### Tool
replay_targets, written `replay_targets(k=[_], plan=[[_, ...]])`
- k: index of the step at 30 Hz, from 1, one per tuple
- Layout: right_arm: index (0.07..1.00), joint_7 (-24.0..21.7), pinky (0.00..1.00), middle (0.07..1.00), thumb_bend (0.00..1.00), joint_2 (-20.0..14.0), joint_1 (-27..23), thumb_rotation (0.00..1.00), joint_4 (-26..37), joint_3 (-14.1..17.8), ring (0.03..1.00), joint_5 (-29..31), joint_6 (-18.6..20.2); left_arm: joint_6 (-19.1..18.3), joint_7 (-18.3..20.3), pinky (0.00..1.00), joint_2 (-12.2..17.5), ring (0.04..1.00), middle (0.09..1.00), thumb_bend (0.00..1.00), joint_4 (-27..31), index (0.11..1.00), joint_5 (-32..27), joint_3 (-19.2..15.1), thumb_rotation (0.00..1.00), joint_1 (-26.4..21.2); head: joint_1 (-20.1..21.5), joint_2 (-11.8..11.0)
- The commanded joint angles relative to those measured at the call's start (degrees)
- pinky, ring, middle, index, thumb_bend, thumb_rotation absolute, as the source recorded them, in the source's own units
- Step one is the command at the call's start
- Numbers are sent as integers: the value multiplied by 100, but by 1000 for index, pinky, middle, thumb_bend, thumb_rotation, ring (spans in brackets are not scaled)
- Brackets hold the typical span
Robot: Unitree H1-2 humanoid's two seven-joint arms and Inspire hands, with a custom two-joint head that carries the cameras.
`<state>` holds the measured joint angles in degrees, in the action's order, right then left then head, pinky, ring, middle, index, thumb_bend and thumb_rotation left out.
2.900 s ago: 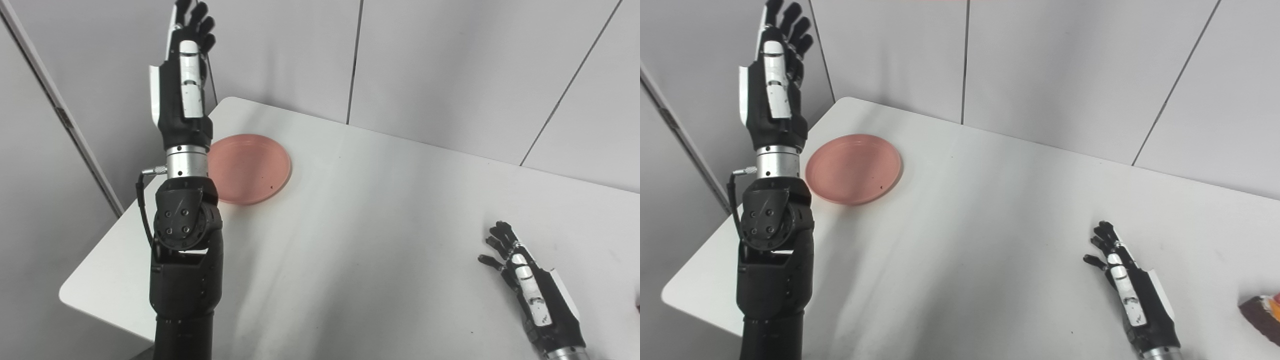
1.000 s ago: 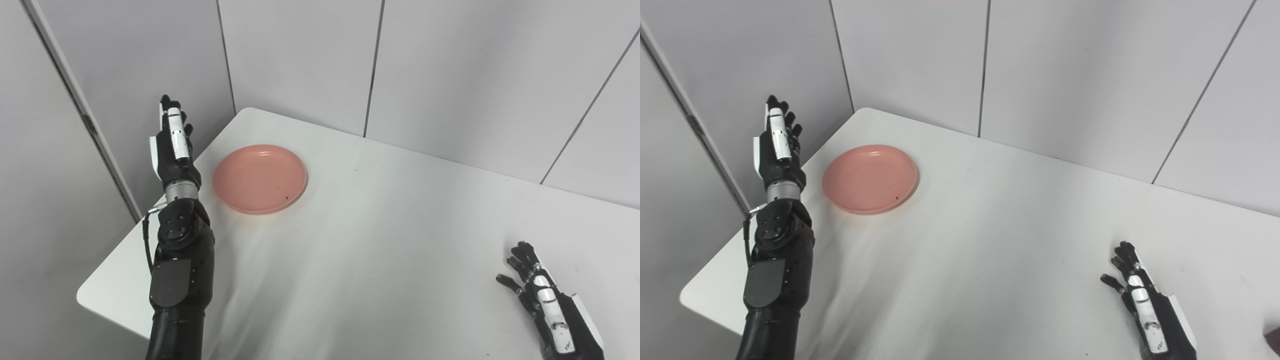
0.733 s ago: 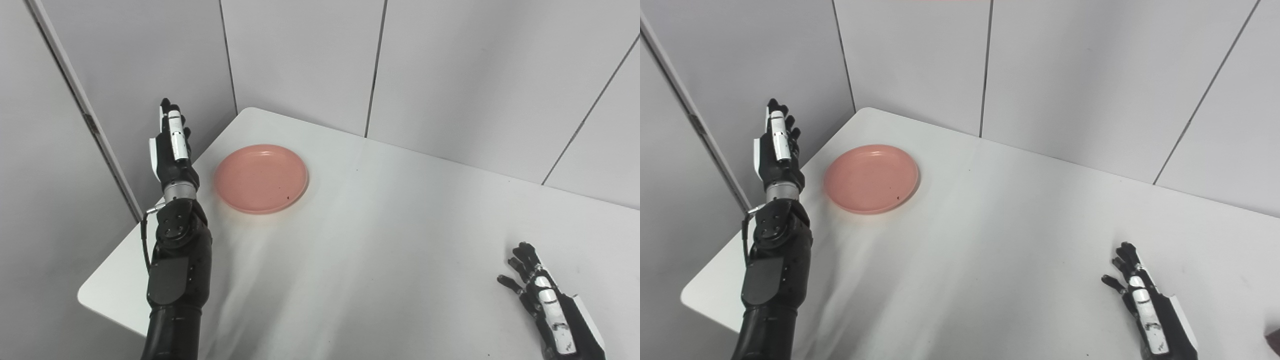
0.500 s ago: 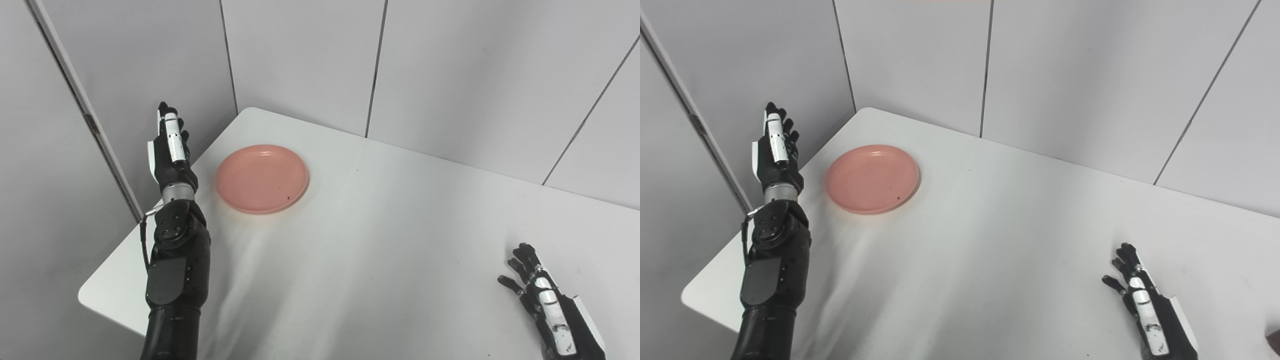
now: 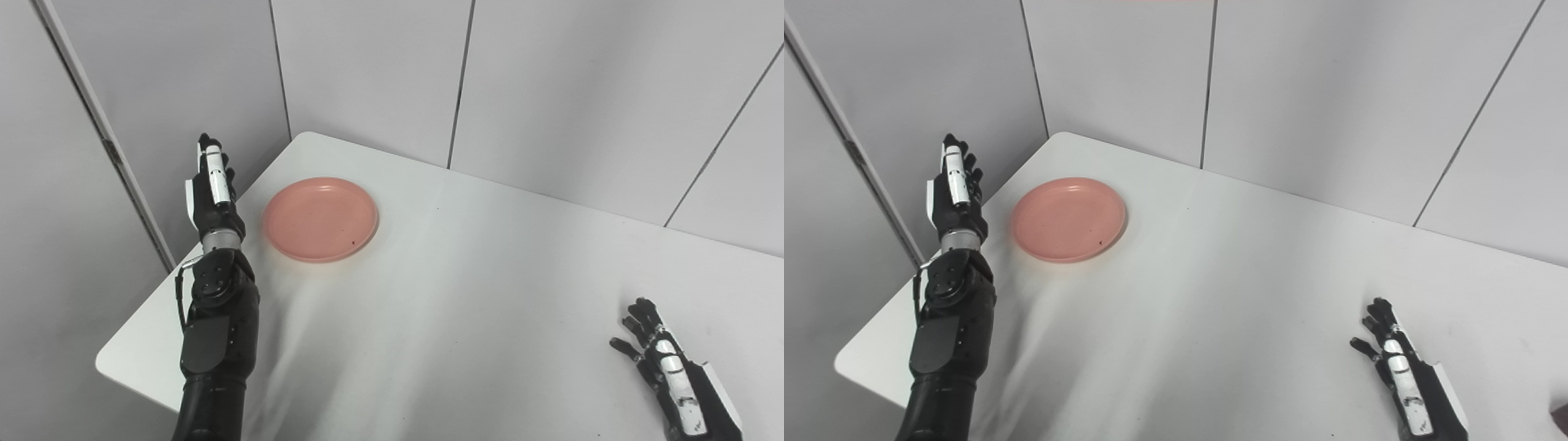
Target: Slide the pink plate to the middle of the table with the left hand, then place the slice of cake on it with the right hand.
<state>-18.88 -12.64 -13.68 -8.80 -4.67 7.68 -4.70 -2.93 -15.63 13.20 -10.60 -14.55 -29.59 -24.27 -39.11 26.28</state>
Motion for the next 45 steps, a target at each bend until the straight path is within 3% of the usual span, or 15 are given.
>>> replay_targets(k=[1, 11, 24, 36, 38, 45], plan=[[982, 3, 1000, 976, 178, -167, 96, 1000, -113, 56, 973, -79, 241, 279, 54, 1000, 195, 1000, 1000, 326, 25, 1000, 17, 30, 1000, -203, -4, -8], [988, -8, 1000, 981, 185, -167, 34, 1000, -198, 59, 979, -64, 255, 461, 53, 1000, 169, 1000, 1000, 319, -437, 1000, -271, -25, 1000, -319, 22, -15], [980, 42, 1000, 973, 161, -156, -41, 1000, -298, 43, 972, -140, 233, 417, -50, 1000, 283, 1000, 1000, 346, -1002, 1000, -92, 99, 1000, -366, 21, -71], [982, 58, 1000, 972, 152, -145, -46, 1000, -287, 32, 972, -168, 246, 466, 132, 1000, 317, 1000, 1000, 335, -1276, 1000, -259, 143, 1000, -385, 29, -74], [980, 71, 1000, 970, 113, -140, -46, 1000, -282, 31, 970, -180, 250, 428, 182, 1000, 345, 1000, 1000, 329, -1369, 1000, -267, 171, 1000, -397, 43, -72], [980, 43, 1000, 971, 135, -128, -61, 1000, -312, 36, 970, -144, 226, 479, 436, 981, 293, 979, 986, 316, -1740, 987, -424, 239, 1000, -488, 56, -75]])
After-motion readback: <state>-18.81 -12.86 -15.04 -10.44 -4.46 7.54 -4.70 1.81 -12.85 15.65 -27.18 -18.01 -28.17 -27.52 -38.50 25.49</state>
